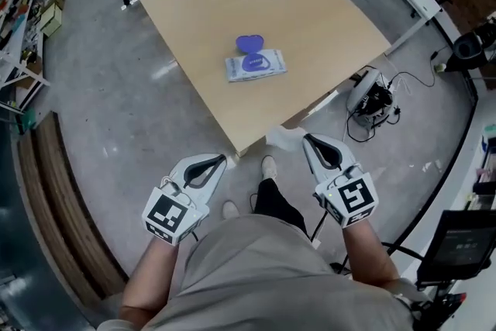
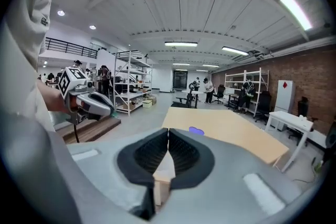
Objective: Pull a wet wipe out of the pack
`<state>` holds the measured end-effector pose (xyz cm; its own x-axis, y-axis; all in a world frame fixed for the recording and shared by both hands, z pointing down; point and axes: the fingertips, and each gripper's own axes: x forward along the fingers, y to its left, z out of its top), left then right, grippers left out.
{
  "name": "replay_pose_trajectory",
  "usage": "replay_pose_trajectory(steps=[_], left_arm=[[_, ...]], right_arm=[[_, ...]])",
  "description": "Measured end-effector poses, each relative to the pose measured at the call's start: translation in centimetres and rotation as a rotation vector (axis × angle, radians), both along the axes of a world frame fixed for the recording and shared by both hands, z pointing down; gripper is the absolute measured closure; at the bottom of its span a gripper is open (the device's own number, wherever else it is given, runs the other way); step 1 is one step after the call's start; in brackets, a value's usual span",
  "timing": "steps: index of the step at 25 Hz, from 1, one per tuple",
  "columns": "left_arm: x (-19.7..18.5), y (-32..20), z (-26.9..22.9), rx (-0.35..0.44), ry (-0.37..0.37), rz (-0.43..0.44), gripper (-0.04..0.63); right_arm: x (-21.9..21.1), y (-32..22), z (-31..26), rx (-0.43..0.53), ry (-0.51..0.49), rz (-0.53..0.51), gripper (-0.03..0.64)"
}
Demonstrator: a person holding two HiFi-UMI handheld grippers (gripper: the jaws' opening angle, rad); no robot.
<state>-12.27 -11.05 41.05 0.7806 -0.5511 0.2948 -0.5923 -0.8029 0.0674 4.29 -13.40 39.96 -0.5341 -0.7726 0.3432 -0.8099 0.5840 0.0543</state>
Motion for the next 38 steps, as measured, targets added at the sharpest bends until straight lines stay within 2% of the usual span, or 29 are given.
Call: replay_pose_trajectory(steps=[6, 12, 18, 25, 29, 34, 38], left_arm=[[-2.3, 4.9, 0.3, -0.019, 0.022, 0.039, 0.589], [-1.1, 8.3, -1.4, 0.021, 0.029, 0.049, 0.589], [3.3, 11.2, -3.5, 0.052, 0.013, 0.036, 0.589], [12.6, 15.6, -3.8, 0.051, -0.005, -0.011, 0.589], [16.4, 19.5, -4.2, 0.05, -0.018, -0.063, 0.589], [18.4, 24.3, -4.6, 0.009, -0.042, -0.098, 0.589], [17.9, 27.3, -5.7, 0.022, -0.026, -0.081, 0.589]], right_arm=[[-3.2, 6.7, -1.7, -0.008, 0.004, 0.014, 0.611], [-3.1, 10.5, -3.4, 0.016, -0.003, -0.017, 0.611], [0.5, 13.9, -4.6, 0.021, 0.007, -0.05, 0.611], [7.6, 19.0, -4.3, 0.046, -0.027, -0.171, 0.611], [11.6, 21.9, -3.4, 0.036, -0.039, -0.223, 0.611], [13.6, 25.2, -2.9, 0.031, -0.047, -0.267, 0.611], [13.3, 28.1, -4.0, 0.035, -0.067, -0.257, 0.611]])
